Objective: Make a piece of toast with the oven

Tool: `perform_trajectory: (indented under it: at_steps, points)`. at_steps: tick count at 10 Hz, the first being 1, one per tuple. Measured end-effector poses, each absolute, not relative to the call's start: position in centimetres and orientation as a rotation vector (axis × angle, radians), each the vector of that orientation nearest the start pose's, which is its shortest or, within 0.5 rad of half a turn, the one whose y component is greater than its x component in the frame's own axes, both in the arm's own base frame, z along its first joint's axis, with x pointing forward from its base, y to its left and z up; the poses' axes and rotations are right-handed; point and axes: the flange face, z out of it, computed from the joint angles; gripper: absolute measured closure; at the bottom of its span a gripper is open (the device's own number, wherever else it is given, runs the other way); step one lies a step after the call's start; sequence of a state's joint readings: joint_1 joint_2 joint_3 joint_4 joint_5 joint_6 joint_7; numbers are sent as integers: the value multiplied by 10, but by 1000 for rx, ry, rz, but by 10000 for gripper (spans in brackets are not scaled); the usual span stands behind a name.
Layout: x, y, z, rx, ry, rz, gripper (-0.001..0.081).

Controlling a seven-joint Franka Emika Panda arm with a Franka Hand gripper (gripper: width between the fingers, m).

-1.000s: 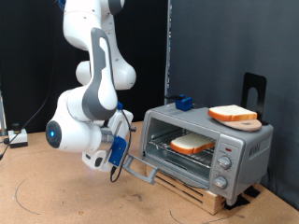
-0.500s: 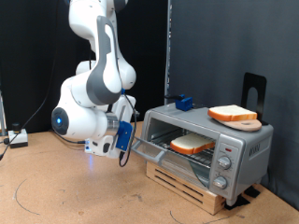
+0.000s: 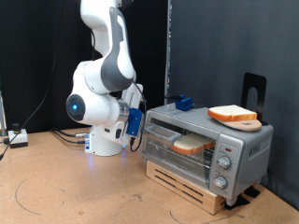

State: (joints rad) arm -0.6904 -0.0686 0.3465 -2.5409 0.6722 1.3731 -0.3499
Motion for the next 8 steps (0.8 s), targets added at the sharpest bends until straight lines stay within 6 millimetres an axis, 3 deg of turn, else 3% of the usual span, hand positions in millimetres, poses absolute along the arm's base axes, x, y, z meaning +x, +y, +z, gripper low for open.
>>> perform_trajectory:
  at_steps: [4, 6, 8]
  points:
    - [315, -18, 300, -2014, 298, 868, -1]
    - [318, -29, 301, -2031, 342, 806, -1]
    - [323, -58, 297, -2062, 422, 732, -1]
